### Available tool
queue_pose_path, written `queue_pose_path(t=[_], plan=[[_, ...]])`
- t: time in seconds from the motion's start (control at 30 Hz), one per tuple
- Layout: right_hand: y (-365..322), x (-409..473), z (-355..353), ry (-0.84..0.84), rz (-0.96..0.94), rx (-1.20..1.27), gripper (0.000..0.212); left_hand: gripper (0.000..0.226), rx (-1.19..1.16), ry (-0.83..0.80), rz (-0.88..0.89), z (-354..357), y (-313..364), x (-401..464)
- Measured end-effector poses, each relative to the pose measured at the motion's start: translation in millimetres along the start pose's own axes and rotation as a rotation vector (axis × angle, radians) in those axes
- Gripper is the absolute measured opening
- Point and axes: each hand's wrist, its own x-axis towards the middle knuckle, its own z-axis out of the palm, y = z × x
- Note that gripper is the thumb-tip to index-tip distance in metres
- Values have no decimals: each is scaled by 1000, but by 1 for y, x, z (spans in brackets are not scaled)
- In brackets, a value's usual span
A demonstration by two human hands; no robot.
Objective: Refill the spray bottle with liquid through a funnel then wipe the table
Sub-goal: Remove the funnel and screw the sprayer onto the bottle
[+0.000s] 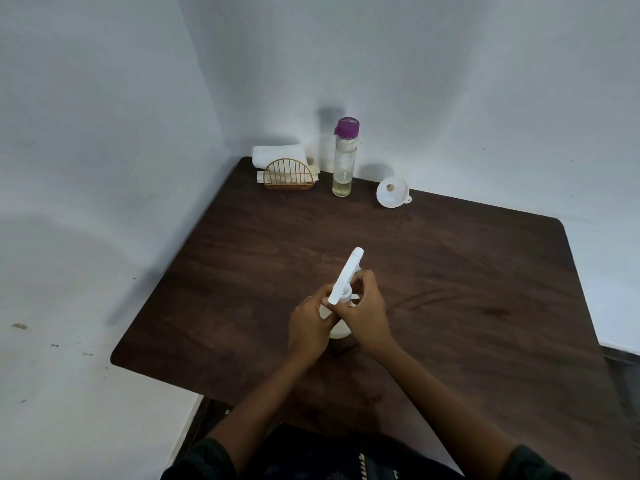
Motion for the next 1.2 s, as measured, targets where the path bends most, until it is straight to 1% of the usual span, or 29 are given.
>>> queue_pose_path(t=[0.03, 0.1, 0.17, 0.23, 0.3, 0.33, 0.43, 0.5, 0.57, 0.63, 0.7, 0.73, 0.8, 0.87, 0.93, 1.0, 1.07, 1.13, 1.2], plan=[[4, 1, -1, -59, -8, -16, 48, 31, 12, -6, -3, 1, -2, 1], [9, 0, -6, -165, -18, -22, 52, 24, 33, 6, -6, 0, -4, 2], [8, -2, -15, -232, -33, 40, 43, 26, 35, 25, 10, 0, -6, 1], [3, -2, -24, -242, -44, 109, 28, 32, 33, 21, 6, 1, -7, 2], [0, -2, -26, -184, -38, 156, 23, 33, 33, 12, -2, 2, -7, 3], [-1, -1, -23, -128, -28, 150, 23, 34, 36, 7, -2, 3, -7, 4], [-1, -2, -9, 21, 25, 93, 35, 31, 20, 7, -10, 2, -3, 5], [0, -3, -2, 16, 12, 69, 46, 27, 10, 5, 11, 1, -4, 4], [6, -3, -1, -63, -21, 51, 50, 29, 19, -11, 15, 0, -7, 4], [8, -3, -7, -139, -29, 40, 47, 33, -8, -9, -7, -1, -9, 3], [7, -2, -13, -178, -41, 57, 37, 49, -19, -3, 6, -1, -10, 3], [5, -1, -15, -171, -42, 64, 32, 52, -14, -4, 18, 0, -9, 3], [1, 0, -13, -103, -33, 76, 26, 41, -9, -8, 23, 1, -6, 4], [-2, 0, -6, 4, -6, 63, 29, 31, -6, -12, 19, 2, -7, 5], [-2, 1, 3, 67, 27, 51, 38, 29, 14, -5, 13, 1, -9, 5], [2, 1, 5, 33, 22, 23, 45, 27, 29, 0, 23, 0, -8, 4], [8, 0, 1, -76, 14, -18, 48, 24, 29, -4, 26, -1, -8, 3], [9, 0, -9, -175, 6, -31, 43, 19, 4, -3, -2, -2, -8, 3], [8, -1, -17, -209, -27, 9, 33, 34, -8, 13, 3, -1, -10, 3]])
